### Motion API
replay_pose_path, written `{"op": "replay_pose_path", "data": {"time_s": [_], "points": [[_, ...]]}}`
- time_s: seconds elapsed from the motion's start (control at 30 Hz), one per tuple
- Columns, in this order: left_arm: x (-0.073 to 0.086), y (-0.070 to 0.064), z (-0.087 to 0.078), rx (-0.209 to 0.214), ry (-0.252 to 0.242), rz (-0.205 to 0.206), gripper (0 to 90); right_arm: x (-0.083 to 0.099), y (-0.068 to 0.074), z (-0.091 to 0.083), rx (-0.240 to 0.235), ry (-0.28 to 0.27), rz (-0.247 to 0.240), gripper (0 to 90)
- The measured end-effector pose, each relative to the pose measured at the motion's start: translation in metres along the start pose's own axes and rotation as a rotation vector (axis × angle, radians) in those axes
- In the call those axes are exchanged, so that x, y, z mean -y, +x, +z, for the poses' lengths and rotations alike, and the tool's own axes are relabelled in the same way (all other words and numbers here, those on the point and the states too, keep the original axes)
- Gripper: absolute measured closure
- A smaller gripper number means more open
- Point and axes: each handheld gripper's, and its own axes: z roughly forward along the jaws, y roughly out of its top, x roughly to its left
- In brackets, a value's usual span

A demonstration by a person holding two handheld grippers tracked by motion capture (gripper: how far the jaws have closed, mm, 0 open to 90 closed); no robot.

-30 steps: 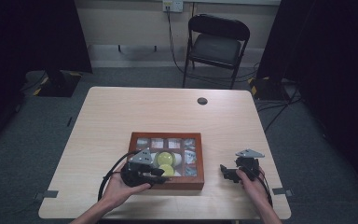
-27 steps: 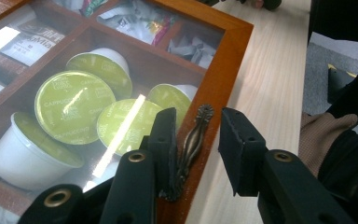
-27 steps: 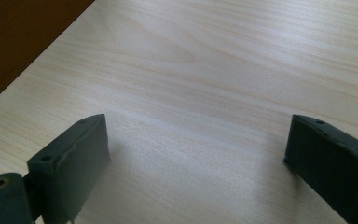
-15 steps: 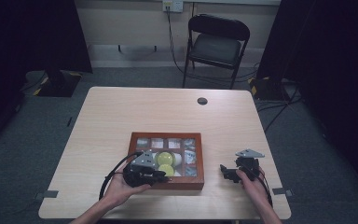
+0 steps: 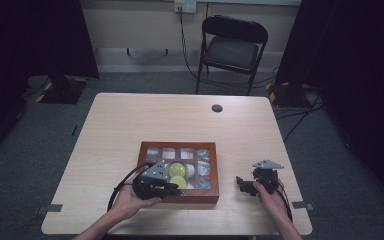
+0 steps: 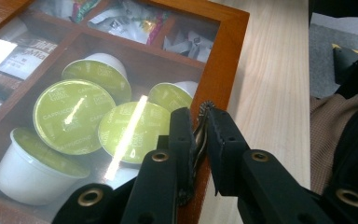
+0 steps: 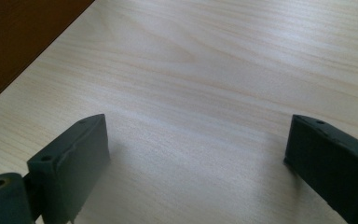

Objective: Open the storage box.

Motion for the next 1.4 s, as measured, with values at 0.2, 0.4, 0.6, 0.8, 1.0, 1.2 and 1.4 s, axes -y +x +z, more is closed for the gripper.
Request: {"op": "replay_pose_path", "data": {"time_s": [0.2,0.4,0.6,0.8,1.0,1.2,1.4], "points": [[-0.001,0.003,0.000,0.018,-0.002,-0.026,80.7,0.000,0.000,0.000,0.000,0.000,0.000,5.5],[-0.001,0.007,-0.003,0.047,-0.026,-0.068,80.8,0.000,0.000,0.000,0.000,0.000,0.000,5.5],[-0.003,0.008,-0.003,0.054,-0.021,-0.091,80.7,0.000,0.000,0.000,0.000,0.000,-0.001,5.5],[-0.004,0.011,-0.007,0.074,-0.039,-0.127,80.7,0.000,0.000,0.000,0.000,0.000,-0.002,5.5],[-0.006,0.012,-0.009,0.079,-0.029,-0.130,80.7,0.000,0.000,0.000,-0.001,0.000,0.000,5.4],[-0.011,0.013,-0.013,0.076,-0.032,-0.141,80.6,0.000,0.000,0.000,-0.001,0.000,-0.002,5.4],[-0.018,0.016,-0.019,0.093,-0.048,-0.152,80.8,0.000,0.000,0.000,-0.001,0.000,0.000,5.5]]}}
